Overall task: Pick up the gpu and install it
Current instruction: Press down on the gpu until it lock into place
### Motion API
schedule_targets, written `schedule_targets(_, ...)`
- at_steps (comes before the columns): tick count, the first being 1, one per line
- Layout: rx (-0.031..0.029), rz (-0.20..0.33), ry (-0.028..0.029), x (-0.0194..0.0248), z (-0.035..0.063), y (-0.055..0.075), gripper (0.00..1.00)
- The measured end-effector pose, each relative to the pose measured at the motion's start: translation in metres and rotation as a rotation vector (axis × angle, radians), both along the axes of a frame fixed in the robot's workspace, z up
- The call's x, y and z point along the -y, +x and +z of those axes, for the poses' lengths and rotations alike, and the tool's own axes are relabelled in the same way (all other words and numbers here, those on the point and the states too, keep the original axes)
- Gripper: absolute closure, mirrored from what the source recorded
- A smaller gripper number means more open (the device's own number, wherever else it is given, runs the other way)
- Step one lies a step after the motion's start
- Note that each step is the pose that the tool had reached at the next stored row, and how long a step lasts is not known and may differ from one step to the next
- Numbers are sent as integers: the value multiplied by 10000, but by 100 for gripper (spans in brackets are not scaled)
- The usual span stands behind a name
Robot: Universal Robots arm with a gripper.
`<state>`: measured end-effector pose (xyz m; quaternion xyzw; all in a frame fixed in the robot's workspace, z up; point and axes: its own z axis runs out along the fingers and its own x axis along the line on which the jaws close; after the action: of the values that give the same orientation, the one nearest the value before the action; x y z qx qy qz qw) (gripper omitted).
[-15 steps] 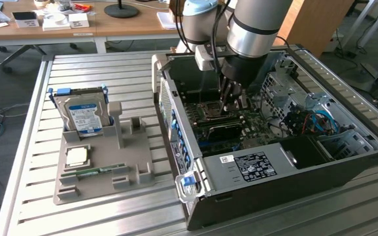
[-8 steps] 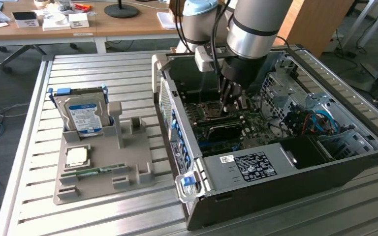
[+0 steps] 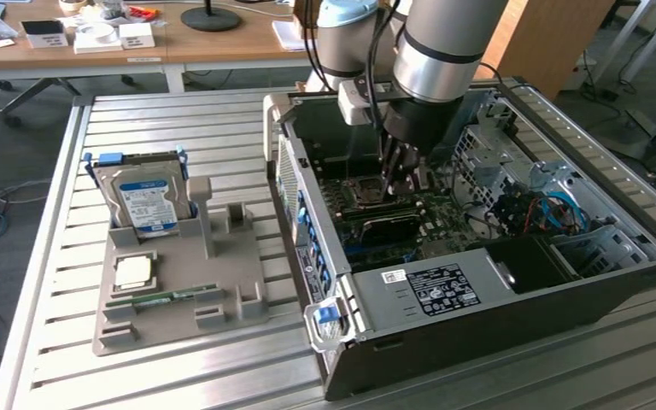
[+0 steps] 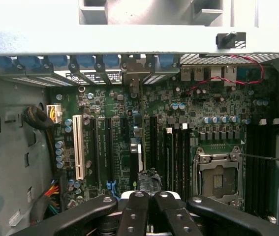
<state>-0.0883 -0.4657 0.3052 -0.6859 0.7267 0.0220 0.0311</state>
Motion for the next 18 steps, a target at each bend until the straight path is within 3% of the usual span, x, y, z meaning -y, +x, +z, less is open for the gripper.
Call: schedule_targets(18, 0, 0, -1, 0, -41, -1, 89)
